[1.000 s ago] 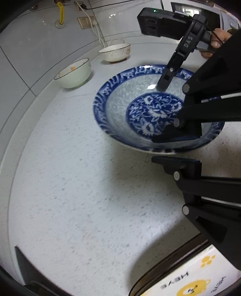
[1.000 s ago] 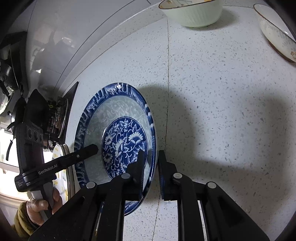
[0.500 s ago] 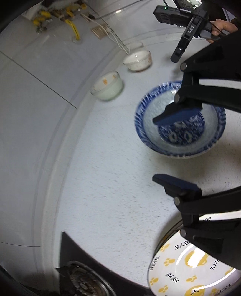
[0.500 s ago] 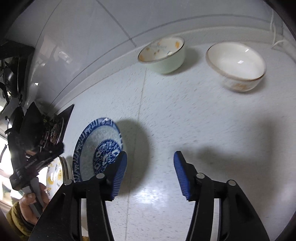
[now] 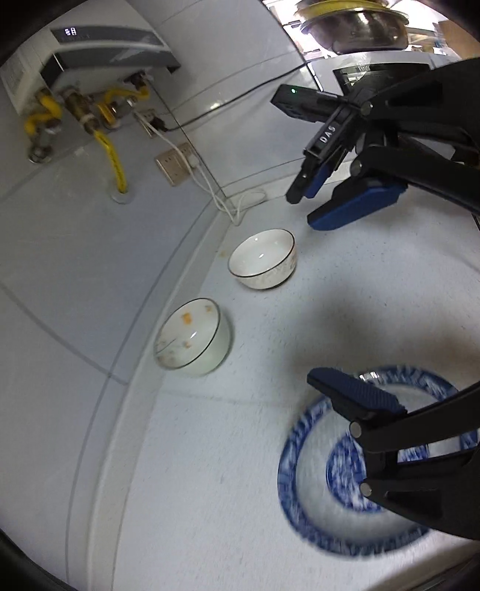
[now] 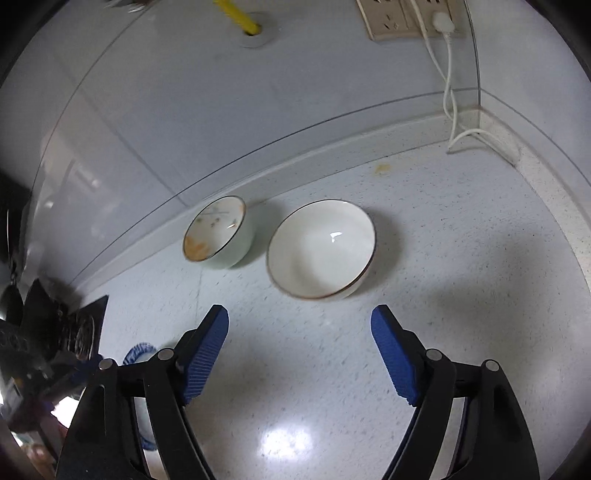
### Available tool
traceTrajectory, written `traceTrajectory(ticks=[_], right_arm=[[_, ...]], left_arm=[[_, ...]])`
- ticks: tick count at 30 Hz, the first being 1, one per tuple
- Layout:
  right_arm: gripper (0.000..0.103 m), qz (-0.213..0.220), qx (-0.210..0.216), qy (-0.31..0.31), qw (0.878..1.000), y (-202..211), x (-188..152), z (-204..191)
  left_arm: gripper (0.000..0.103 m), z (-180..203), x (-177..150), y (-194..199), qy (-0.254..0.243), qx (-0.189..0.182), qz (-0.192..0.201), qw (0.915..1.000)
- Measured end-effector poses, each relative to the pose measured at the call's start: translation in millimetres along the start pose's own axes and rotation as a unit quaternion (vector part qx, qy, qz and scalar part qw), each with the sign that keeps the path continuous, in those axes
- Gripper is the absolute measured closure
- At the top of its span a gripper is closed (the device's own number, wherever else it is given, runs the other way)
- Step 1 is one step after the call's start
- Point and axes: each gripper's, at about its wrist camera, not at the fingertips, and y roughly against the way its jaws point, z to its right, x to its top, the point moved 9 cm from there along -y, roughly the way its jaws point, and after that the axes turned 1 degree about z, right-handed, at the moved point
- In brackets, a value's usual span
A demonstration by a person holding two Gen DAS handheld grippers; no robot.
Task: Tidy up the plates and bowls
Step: 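Move both grippers to the white bowl and close on its rim, then carry the white bowl and lower it into the blue-and-white bowl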
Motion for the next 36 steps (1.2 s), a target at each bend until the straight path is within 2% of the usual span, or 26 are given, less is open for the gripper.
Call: traceTrajectory(ticks=[5,9,13,15,18,21,23,24,26,27,31,36], right_arm=[[0.027,-0.018,-0.012,-0.013,1.000,-32.2,21.1,21.1],[0.027,-0.038,-0.016,-0.021,0.999,-56.3,31.1,35.5],[0.027,-0.060,-0.021,-0.011,0.998,-78.7,30.9,40.4],[0.029,-0.065,-0.030,-0.002,0.997,-88.3,31.0,42.8],[0.043,-0.077,-0.031,-0.007,0.997,-99.9,29.1,48.7],[0.062,-0.083,-0.028,-0.020,0.996,-108.5,27.9,57.0],[0.086,-0.090,-0.019,-0.029,0.995,-114.1,24.5,61.3],[0.090,-0.093,-0.013,-0.033,0.995,-116.1,22.6,62.3],[0.090,-0.094,-0.005,-0.033,0.995,-117.7,20.8,62.5],[0.091,-0.094,-0.008,-0.032,0.995,-119.2,21.2,63.6],[0.091,-0.099,-0.007,-0.032,0.995,-115.9,12.8,62.6],[0.092,-0.118,-0.011,-0.021,0.993,-99.6,-17.0,55.2]], left_arm=[[0.027,17.9,3.0,-94.6,0.043,-0.008,-0.058,0.9974],[0.027,17.2,9.8,-149.8,0.055,0.016,-0.072,0.9958],[0.028,11.1,13.0,-184.4,0.068,0.031,-0.084,0.9937],[0.029,10.4,16.4,-193.3,0.068,0.042,-0.082,0.9934],[0.038,10.0,20.8,-206.9,0.071,0.045,-0.084,0.9930],[0.055,11.6,16.0,-223.0,0.072,0.042,-0.101,0.9914],[0.069,11.5,11.5,-231.6,0.074,0.034,-0.113,0.9903],[0.072,12.0,11.8,-237.0,0.077,0.029,-0.114,0.9901],[0.081,15.7,9.9,-241.4,0.083,0.007,-0.121,0.9891],[0.082,17.7,8.7,-241.6,0.081,0.004,-0.124,0.9890],[0.083,19.2,1.1,-236.6,0.094,0.003,-0.133,0.9866],[0.083,15.5,-25.9,-205.8,0.114,0.008,-0.136,0.9841]])
